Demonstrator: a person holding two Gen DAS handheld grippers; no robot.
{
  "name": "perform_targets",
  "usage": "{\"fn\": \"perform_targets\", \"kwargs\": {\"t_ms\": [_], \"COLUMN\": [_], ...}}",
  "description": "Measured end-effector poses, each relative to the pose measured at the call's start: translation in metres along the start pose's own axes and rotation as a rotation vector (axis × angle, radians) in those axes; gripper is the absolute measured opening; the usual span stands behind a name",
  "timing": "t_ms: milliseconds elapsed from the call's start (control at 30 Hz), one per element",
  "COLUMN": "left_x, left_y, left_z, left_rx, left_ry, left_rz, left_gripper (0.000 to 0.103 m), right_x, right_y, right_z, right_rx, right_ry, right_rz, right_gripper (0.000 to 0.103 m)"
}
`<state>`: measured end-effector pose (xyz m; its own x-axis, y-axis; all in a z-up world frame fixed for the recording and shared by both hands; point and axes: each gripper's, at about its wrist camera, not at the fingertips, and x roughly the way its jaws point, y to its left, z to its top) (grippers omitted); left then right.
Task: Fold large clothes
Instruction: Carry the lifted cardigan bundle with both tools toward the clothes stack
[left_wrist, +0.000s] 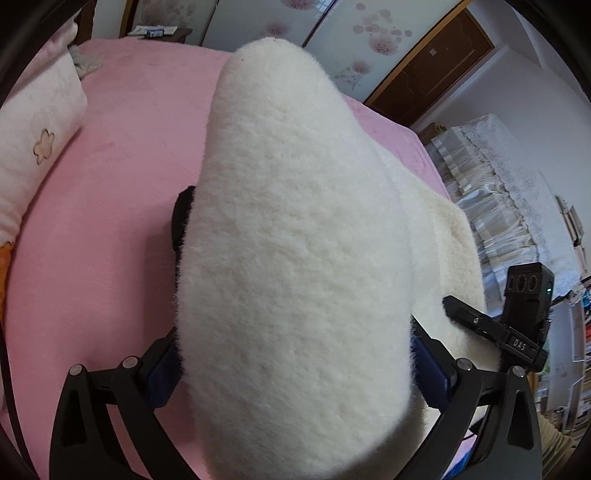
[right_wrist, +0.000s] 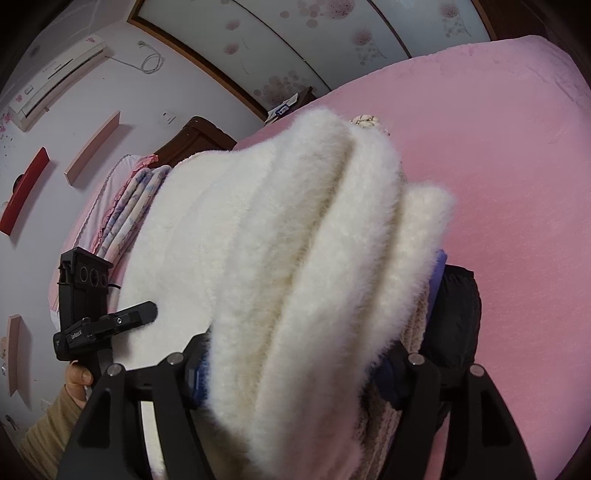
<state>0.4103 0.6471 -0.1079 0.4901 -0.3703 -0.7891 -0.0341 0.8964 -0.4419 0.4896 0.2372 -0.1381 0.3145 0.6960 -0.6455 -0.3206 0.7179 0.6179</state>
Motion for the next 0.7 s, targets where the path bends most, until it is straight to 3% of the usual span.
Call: {"fn": "perform_targets", "kwargs": {"t_ms": [200, 300, 467, 700], "left_x": [-0.016, -0.028, -0.025, -0.036], "left_y": [-0.031, -0.026, -0.052, -0.070], "left_z": [-0.002, -0.005, -0.012, -0.032], "left_rx": [0.082, 0.088, 0.098, 0.110], "left_ry": [-0.070, -0.087, -0.123, -0.163], "left_rz": [0.139, 0.158, 0.183, 0.253], "left_gripper": [0.103, 0.103, 0.103, 0.103], "right_x": [-0.018, -0.032, -0.058, -0.087], "right_y": [0.014, 0.020, 0.033, 0.040], "right_z": [-0.001, -0.005, -0.011, -0.016], "right_rx": [-0.055, -0.098, -0.191, -0.193], "right_ry": [0.000, -0.009, -0.072, -0.099], "right_rz": [-0.106, -0.150, -0.228, -0.231], "right_gripper": [0.070, 0.070, 0.070, 0.070]}}
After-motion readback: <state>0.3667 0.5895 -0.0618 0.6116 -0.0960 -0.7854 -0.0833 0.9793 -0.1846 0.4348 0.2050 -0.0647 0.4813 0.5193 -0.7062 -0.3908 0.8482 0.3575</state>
